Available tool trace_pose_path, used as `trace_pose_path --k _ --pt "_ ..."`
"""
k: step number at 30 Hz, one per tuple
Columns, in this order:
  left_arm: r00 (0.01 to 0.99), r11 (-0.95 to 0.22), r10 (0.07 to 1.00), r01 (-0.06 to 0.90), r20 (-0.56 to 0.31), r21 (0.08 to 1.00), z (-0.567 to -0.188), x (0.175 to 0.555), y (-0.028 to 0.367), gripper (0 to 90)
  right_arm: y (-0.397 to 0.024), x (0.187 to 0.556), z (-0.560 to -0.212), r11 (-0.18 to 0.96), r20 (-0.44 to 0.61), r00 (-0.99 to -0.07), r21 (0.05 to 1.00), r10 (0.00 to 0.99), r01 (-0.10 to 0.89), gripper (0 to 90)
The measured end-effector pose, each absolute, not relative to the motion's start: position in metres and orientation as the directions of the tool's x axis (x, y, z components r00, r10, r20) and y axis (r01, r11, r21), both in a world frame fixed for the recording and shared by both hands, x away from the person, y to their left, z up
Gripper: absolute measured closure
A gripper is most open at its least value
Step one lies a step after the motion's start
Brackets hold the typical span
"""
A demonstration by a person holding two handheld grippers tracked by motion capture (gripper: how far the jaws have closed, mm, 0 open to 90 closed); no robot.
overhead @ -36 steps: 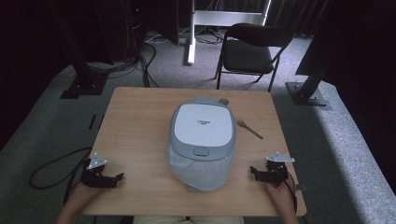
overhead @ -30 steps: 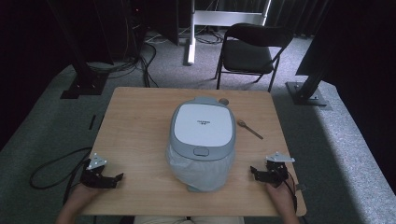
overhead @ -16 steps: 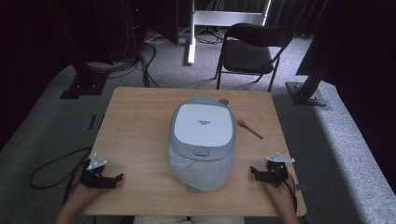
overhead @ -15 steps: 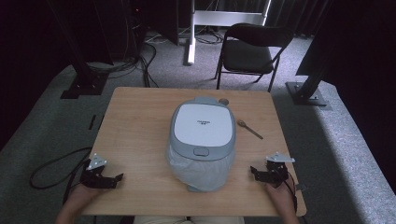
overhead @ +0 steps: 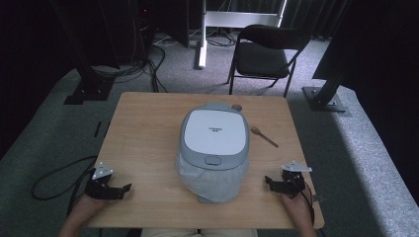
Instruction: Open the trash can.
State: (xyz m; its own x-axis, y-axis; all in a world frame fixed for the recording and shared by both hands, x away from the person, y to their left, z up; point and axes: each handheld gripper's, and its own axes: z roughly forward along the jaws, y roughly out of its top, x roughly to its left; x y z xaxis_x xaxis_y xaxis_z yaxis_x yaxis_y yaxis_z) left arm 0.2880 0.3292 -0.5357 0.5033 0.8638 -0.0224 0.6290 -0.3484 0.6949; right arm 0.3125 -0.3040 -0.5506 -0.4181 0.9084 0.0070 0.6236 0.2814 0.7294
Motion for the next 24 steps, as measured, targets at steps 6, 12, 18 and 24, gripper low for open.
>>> trace_pose_path --k 6,12,18,24 --pt "0.523 -0.357 0.852 0.611 -0.022 0.707 -0.525 0.286 0.321 5.1 -0.304 0.313 -0.551 0.282 0.007 -0.418 0.729 0.908 0.623 14.3" --pt "0.545 -0.380 0.839 0.594 -0.006 0.709 -0.517 0.283 0.313 5.1 -0.304 0.313 -0.551 0.281 0.007 -0.418 0.729 0.908 0.624 14.3" --pt "0.575 -0.397 0.818 0.576 -0.009 0.714 -0.505 0.283 0.303 5.2 -0.304 0.313 -0.551 0.281 0.007 -0.418 0.729 0.908 0.624 14.3" --pt "0.602 -0.404 0.798 0.529 0.006 0.746 -0.487 0.283 0.293 5.2 -0.304 0.313 -0.551 0.281 0.007 -0.418 0.729 0.908 0.624 14.3"
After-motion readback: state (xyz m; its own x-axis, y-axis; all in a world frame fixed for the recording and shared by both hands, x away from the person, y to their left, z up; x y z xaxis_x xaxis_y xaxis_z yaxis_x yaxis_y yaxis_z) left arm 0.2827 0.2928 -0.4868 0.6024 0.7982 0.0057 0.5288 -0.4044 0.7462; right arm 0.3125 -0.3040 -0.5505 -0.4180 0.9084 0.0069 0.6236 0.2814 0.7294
